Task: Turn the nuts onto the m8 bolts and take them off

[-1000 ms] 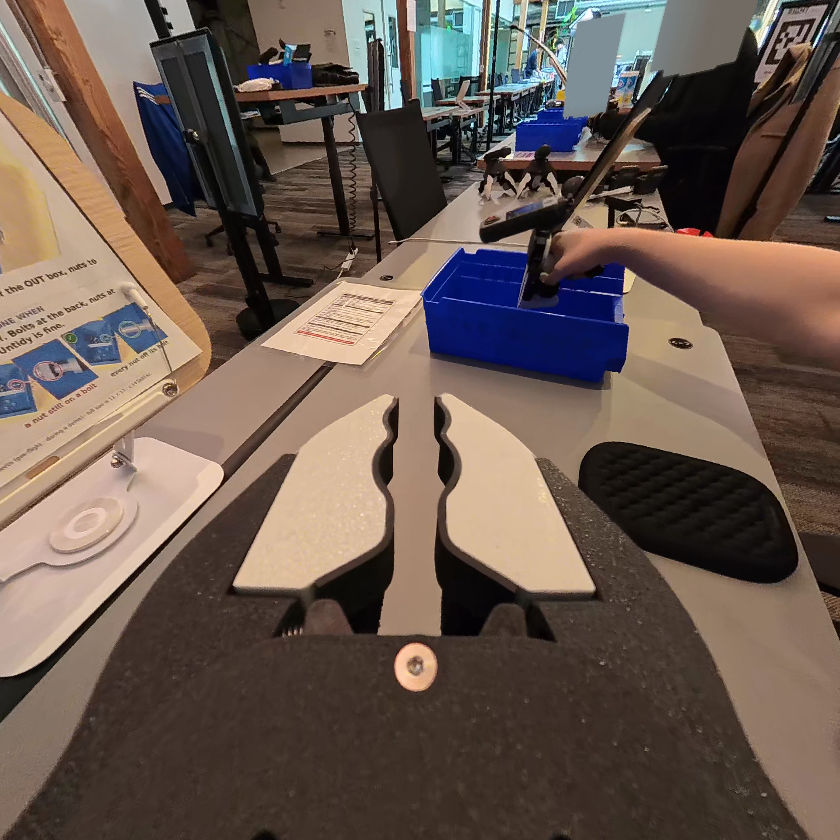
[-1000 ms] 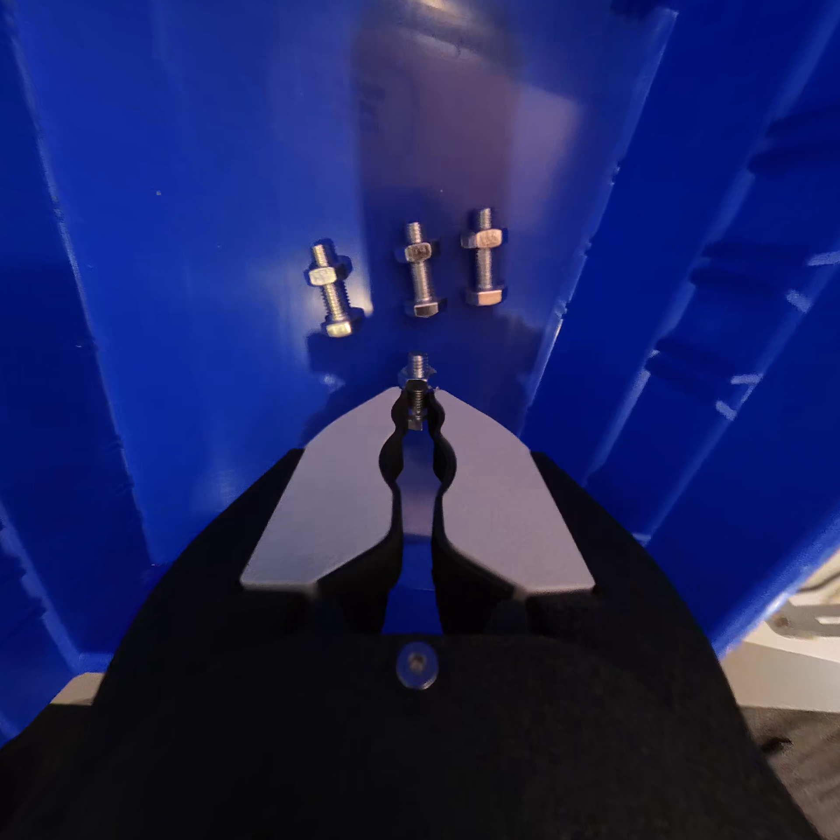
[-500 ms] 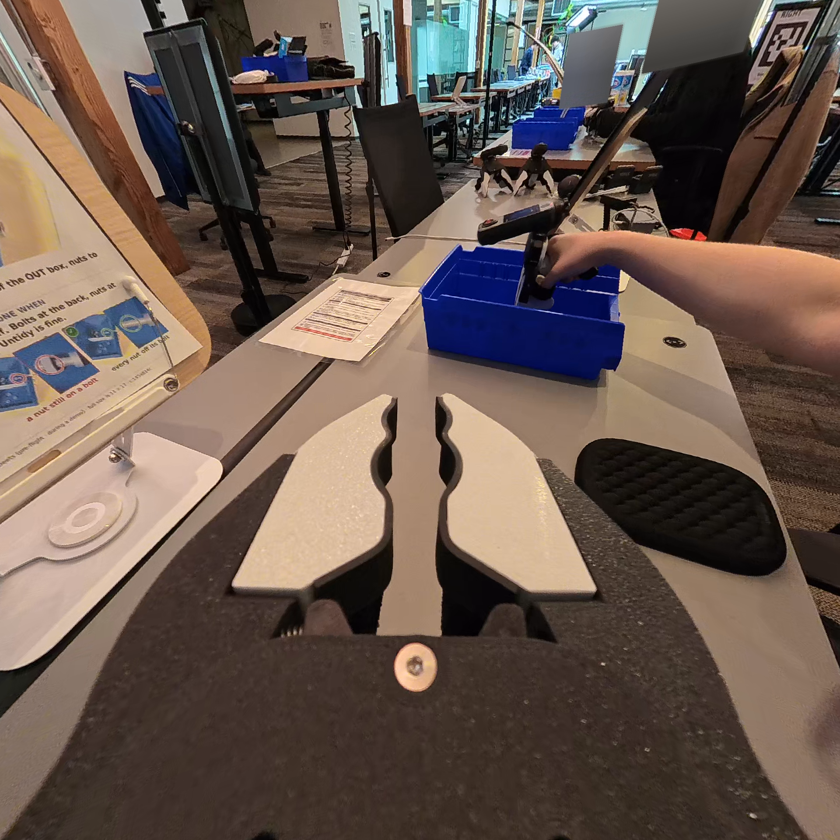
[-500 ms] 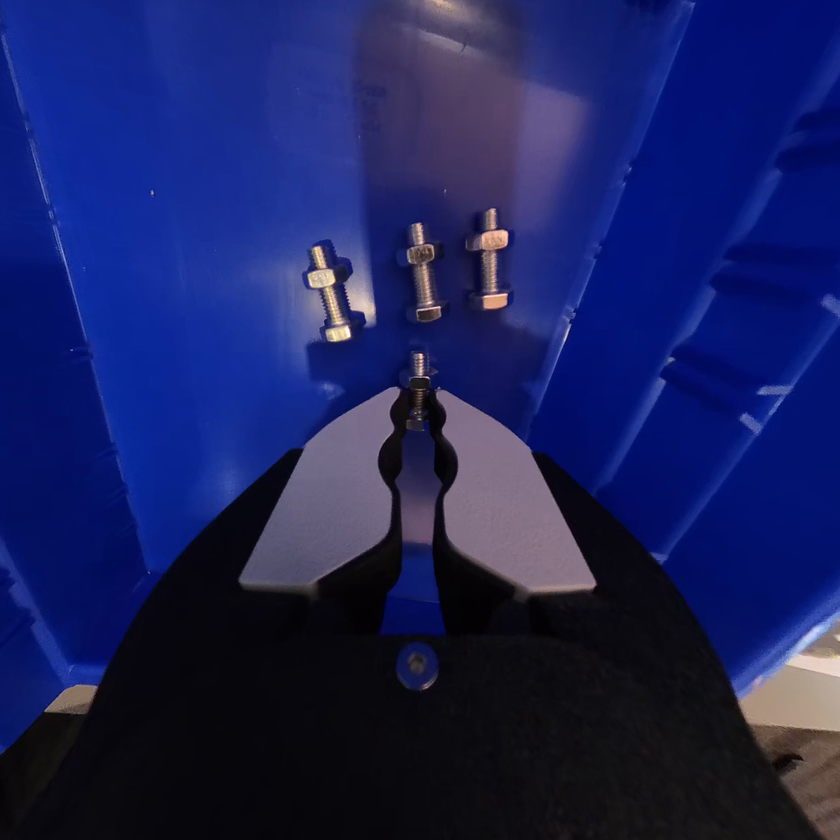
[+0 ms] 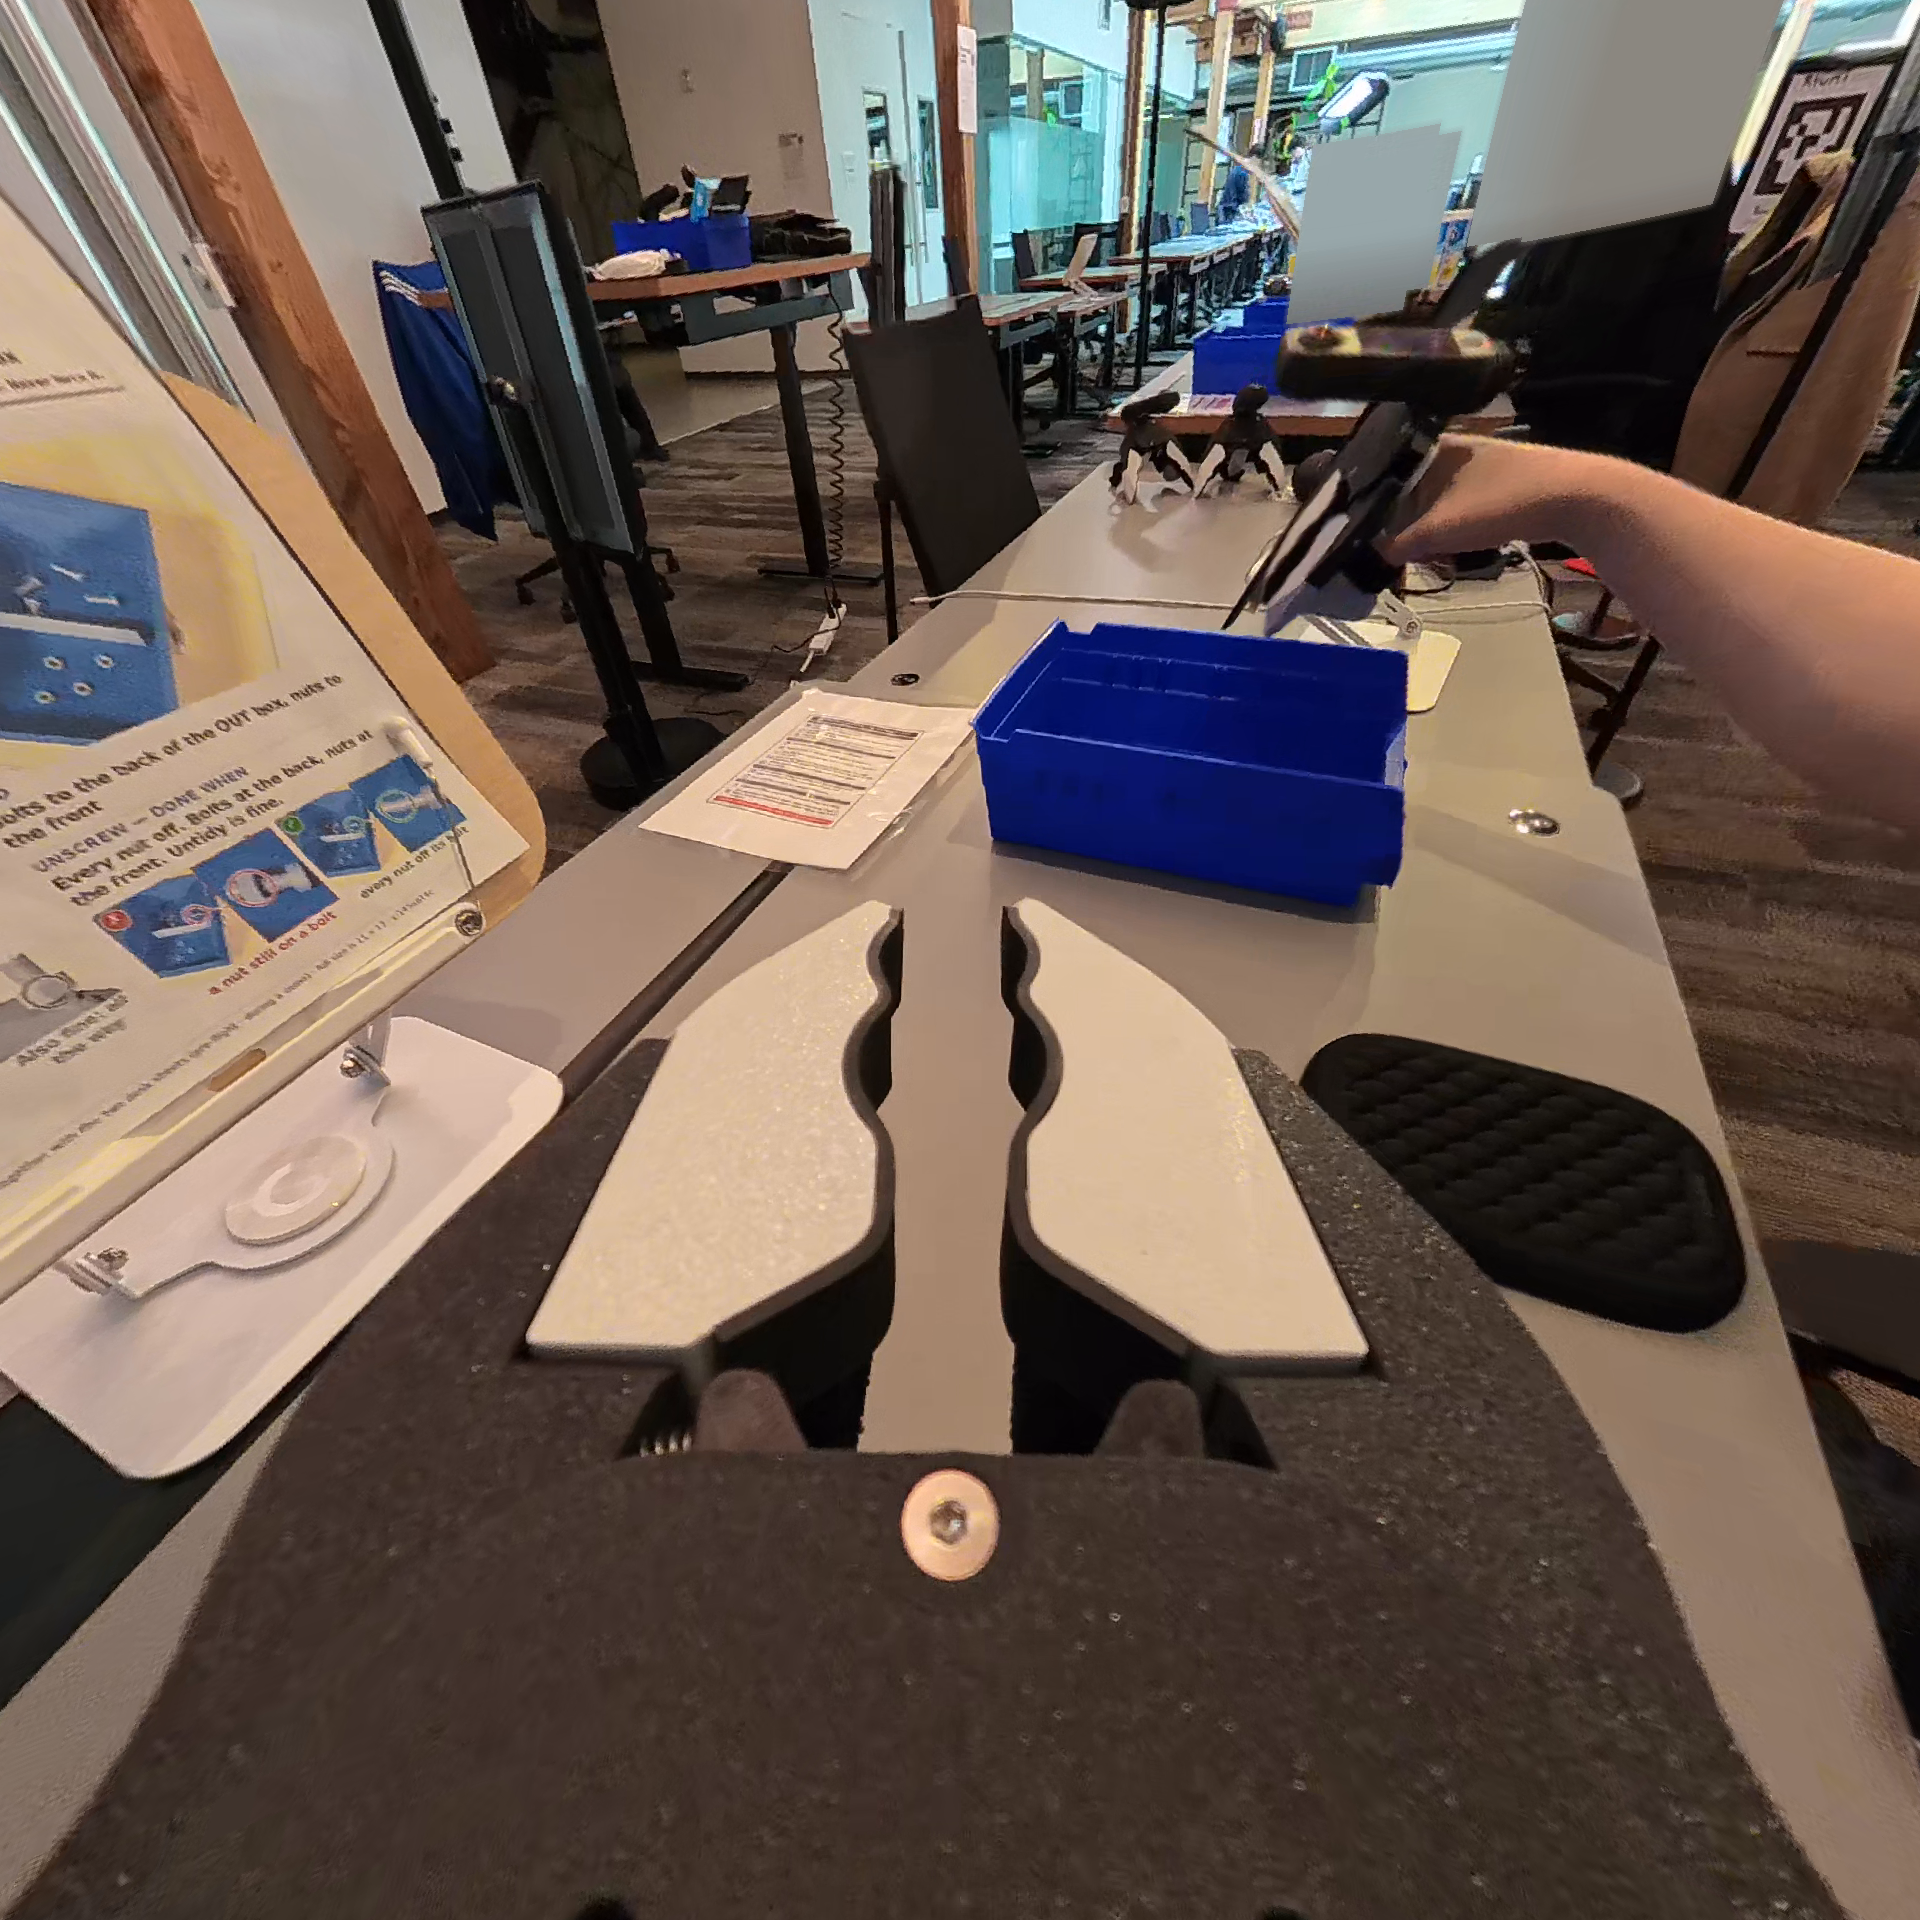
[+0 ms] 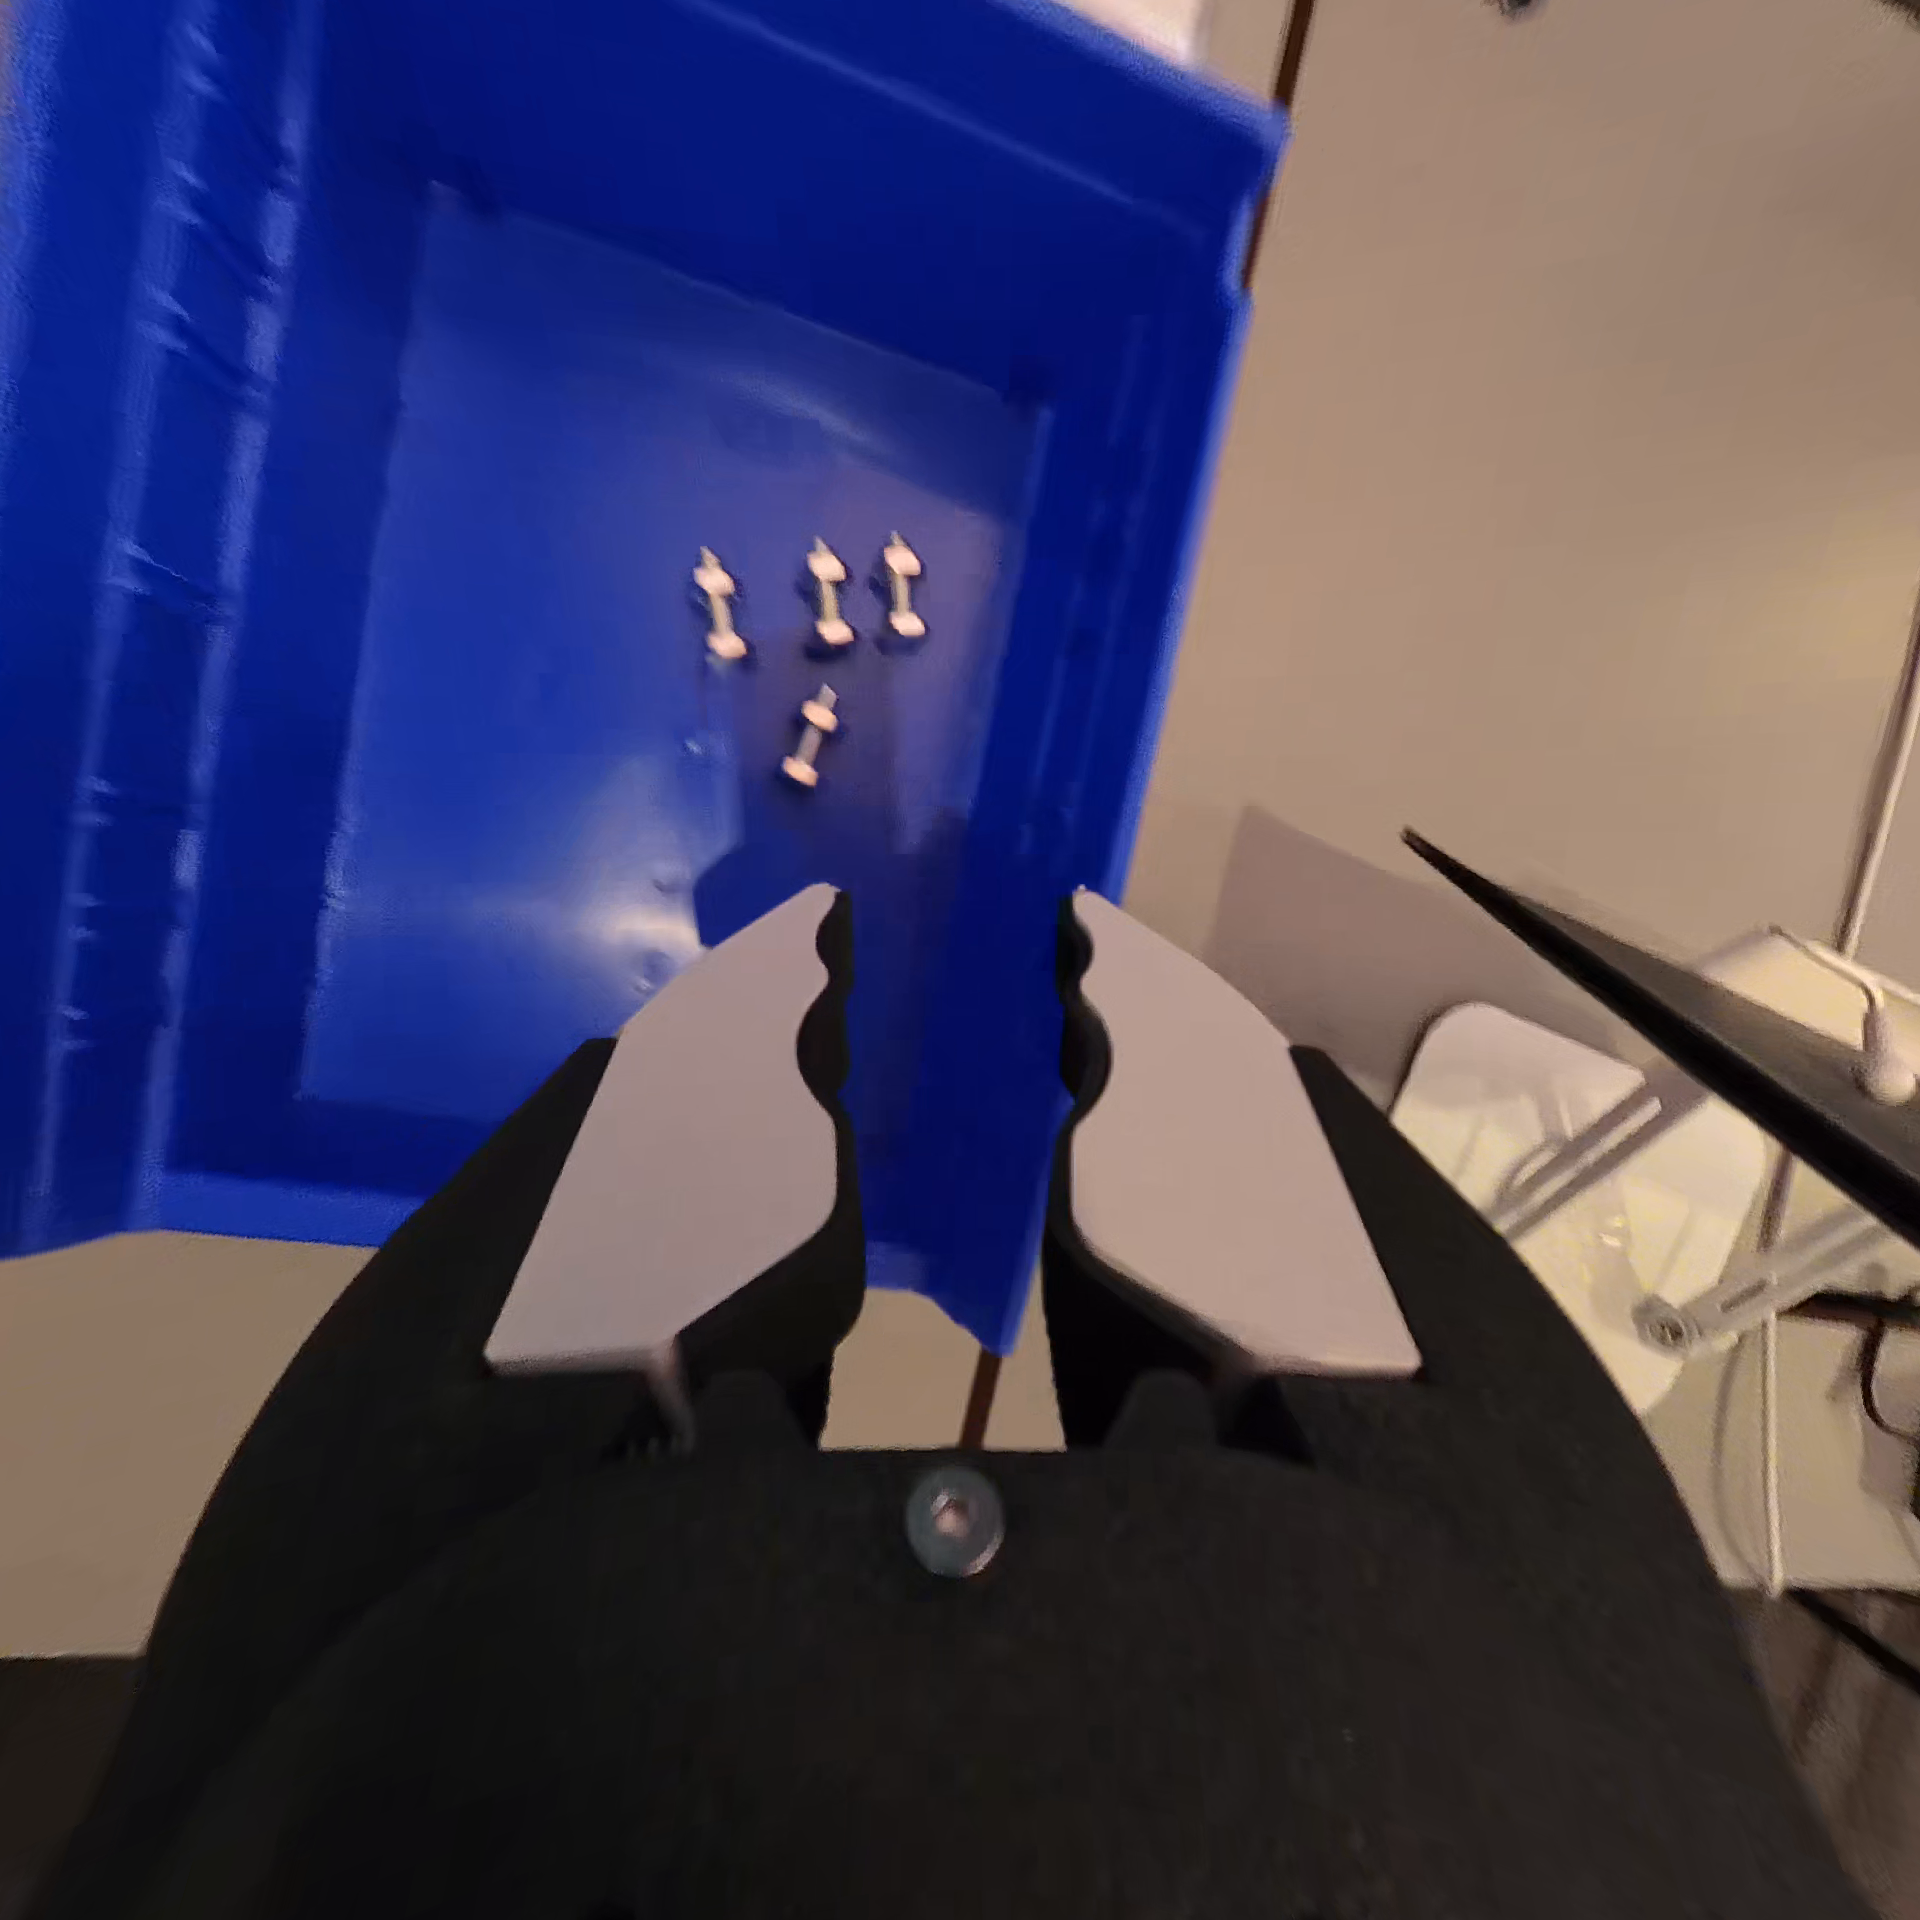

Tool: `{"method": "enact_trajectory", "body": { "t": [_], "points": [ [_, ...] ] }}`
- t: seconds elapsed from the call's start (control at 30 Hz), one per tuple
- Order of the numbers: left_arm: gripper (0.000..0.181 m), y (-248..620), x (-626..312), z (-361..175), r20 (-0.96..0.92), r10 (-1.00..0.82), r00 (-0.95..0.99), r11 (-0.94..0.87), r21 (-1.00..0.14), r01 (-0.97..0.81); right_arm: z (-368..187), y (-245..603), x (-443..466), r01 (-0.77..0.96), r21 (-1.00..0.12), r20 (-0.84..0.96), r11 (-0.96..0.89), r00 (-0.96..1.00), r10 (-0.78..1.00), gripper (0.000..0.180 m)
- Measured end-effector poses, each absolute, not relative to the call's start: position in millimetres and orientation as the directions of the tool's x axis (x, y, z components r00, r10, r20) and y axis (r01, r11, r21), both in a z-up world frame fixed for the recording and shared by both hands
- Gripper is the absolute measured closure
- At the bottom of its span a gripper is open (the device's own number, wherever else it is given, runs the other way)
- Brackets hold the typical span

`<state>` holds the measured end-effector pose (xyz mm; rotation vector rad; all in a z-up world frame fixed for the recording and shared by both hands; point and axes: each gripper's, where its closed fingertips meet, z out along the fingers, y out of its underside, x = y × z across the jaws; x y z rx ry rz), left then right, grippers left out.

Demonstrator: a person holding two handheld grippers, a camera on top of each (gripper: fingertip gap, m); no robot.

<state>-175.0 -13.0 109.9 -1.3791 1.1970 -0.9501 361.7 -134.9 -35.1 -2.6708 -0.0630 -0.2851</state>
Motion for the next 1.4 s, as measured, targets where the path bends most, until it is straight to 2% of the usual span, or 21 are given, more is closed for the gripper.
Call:
{"method": "enact_trajectory", "body": {
  "t": [0.2,0.43,0.57,0.7,0.83,0.9,1.0,1.1,1.2,1.4],
  "points": [
    [0.164,-26,-214,128,-0.041,-0.936,0.350,-0.032,-0.979,-0.202,-85,-152,391,-0.055,-0.292,0.106,-0.955,0.990,-0.090,0.142],
    [0.165,-38,-364,113,-0.089,-0.742,0.664,-0.130,-0.953,-0.273,-120,-156,395,-0.133,-0.216,0.044,-0.967,0.988,-0.146,0.165],
    [0.164,-32,-493,88,-0.112,-0.513,0.851,-0.311,-0.900,-0.307,-124,-156,390,-0.191,-0.182,-0.060,-0.965,0.981,-0.183,0.174],
    [0.157,-22,-618,57,-0.135,-0.274,0.952,-0.528,-0.807,-0.266,-124,-157,388,-0.230,-0.171,-0.143,-0.958,0.968,-0.207,0.174],
    [0.153,-3,-692,19,-0.124,-0.185,0.975,-0.661,-0.718,-0.217,-124,-157,389,-0.225,-0.149,-0.105,-0.963,0.972,-0.211,0.174],
    [0.147,5,-709,-9,-0.118,-0.187,0.975,-0.736,-0.641,-0.219,-124,-157,389,-0.217,-0.134,-0.080,-0.967,0.975,-0.208,0.174],
    [0.142,22,-698,-39,0.060,-0.219,0.974,-0.793,-0.592,-0.142,-124,-157,389,-0.241,-0.132,-0.086,-0.961,0.969,-0.231,0.174],
    [0.136,39,-689,-52,0.128,-0.234,0.964,-0.831,-0.541,-0.130,-124,-157,387,-0.260,-0.144,-0.106,-0.955,0.963,-0.246,0.174],
    [0.129,44,-690,-72,0.061,-0.267,0.962,-0.889,-0.402,-0.221,-125,-158,386,-0.257,-0.141,-0.107,-0.956,0.964,-0.243,0.174],
    [0.145,58,-687,-98,-0.031,-0.284,0.958,-0.928,-0.241,-0.283,-125,-158,387,-0.245,-0.124,-0.077,-0.962,0.969,-0.237,0.174]
  ]
}}
